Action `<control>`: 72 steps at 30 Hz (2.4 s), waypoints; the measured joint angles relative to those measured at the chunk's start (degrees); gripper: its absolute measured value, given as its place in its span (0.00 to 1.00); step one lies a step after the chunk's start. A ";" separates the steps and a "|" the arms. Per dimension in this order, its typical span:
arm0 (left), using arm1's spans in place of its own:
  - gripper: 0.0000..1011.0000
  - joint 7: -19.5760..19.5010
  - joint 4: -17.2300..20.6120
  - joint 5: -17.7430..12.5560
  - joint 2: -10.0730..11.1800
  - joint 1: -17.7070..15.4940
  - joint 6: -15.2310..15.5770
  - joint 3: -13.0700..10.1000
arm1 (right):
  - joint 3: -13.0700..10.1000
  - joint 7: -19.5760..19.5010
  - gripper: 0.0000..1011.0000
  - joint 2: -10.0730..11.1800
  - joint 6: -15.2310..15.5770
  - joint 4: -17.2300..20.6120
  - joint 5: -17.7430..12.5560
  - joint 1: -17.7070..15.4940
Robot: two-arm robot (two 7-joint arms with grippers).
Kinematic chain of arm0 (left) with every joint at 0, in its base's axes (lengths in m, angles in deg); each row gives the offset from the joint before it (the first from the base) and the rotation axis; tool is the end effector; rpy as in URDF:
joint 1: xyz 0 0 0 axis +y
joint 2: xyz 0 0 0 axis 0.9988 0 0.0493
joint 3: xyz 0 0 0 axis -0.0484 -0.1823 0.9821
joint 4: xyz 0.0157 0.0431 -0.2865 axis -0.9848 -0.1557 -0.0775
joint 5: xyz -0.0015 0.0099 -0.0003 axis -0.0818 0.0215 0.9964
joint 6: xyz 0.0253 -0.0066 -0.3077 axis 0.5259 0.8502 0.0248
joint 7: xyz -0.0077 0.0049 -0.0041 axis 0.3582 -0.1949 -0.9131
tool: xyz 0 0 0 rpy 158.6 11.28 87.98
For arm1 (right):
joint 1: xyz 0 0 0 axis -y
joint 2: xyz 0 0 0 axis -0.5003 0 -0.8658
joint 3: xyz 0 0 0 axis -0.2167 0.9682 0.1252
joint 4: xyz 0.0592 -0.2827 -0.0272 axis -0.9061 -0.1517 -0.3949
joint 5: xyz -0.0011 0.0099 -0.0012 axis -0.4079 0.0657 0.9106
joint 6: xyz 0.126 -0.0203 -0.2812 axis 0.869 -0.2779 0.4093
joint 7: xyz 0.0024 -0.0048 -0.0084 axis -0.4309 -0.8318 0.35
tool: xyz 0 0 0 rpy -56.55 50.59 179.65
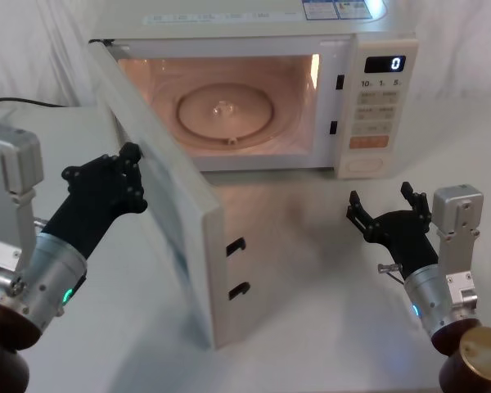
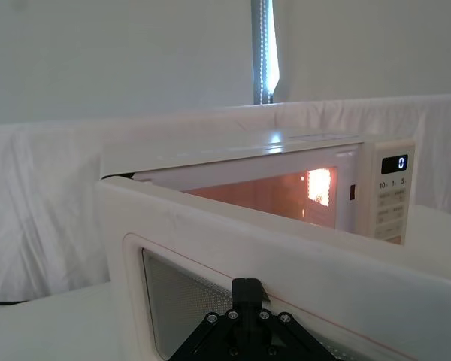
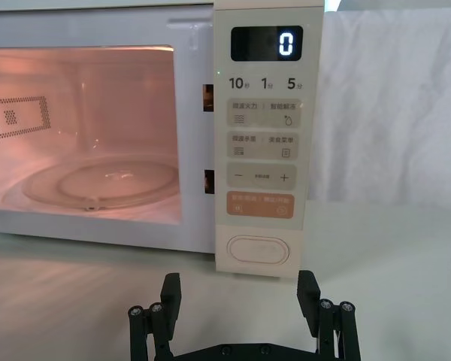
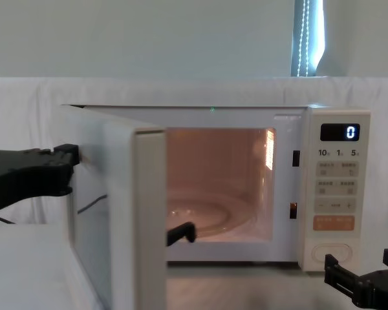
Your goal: Press the button to open the microwave door with one hand; close the microwave door with the other hand.
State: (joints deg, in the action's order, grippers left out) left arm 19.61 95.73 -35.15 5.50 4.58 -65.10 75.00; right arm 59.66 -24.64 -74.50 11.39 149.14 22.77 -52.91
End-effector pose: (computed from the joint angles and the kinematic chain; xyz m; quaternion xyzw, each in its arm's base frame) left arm 0.3090 0.0248 -0.2146 -0.0362 -0.0628 0.5525 0.8304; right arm 0.3573 0.0315 -0.3411 0.0403 -0.0359 -0.6319 0.7732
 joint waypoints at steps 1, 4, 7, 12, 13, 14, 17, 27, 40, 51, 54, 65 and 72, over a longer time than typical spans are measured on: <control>0.00 -0.01 -0.49 -0.08 0.06 -0.47 -0.07 -0.28 | -0.01 0.00 0.99 0.00 0.00 0.00 0.00 0.00; 0.00 0.00 -1.55 -0.32 0.05 -1.54 -0.38 -0.84 | -0.01 0.00 0.99 0.00 0.00 0.00 0.00 0.00; 0.00 0.07 -2.80 -0.71 -0.13 -2.69 -1.03 -1.39 | -0.01 0.00 0.99 0.00 0.00 0.00 0.00 0.00; 0.00 0.11 -4.55 -1.46 -0.45 -4.50 -2.04 -2.34 | -0.01 0.00 0.99 0.00 0.00 0.00 0.00 0.00; 0.00 0.11 -4.77 -1.56 -0.50 -4.71 -2.13 -2.46 | -0.01 0.00 0.99 0.00 0.00 0.00 0.00 0.00; 0.00 0.08 -5.42 -1.72 -0.63 -5.41 -2.29 -2.79 | -0.01 0.00 0.99 0.00 0.00 0.00 0.00 0.01; 0.00 -0.04 -6.16 -1.87 -0.80 -6.27 -2.40 -3.18 | -0.01 0.00 0.99 0.00 0.00 0.00 0.00 0.00; 0.00 -1.90 -10.66 -1.73 -1.62 -10.82 -2.50 -5.70 | -0.01 0.00 0.99 0.00 0.00 0.00 0.00 0.01; 0.00 -1.60 -16.18 -2.80 -3.48 -15.89 -3.85 -8.28 | -0.01 0.00 0.99 0.00 0.00 0.00 0.00 0.01; 0.00 -1.08 -20.04 -4.68 -5.21 -19.43 -4.64 -9.93 | -0.01 0.00 0.99 0.00 0.00 0.00 0.00 0.01; 0.00 -0.98 -20.85 -4.98 -5.54 -20.14 -4.73 -10.10 | -0.01 0.00 0.99 0.00 0.00 0.00 0.00 0.00; 0.00 -0.66 -24.38 -6.85 -6.82 -23.44 -4.80 -11.04 | -0.01 0.00 0.99 0.00 0.00 0.00 0.00 0.00; 0.00 -0.67 -26.22 -7.39 -7.67 -25.19 -4.35 -11.32 | -0.01 0.00 0.99 0.00 0.00 0.00 0.00 0.00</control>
State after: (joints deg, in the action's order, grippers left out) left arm 18.94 69.50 -42.54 -2.17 -20.60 -69.45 63.68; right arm 59.65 -24.64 -74.50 11.39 149.14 22.76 -52.91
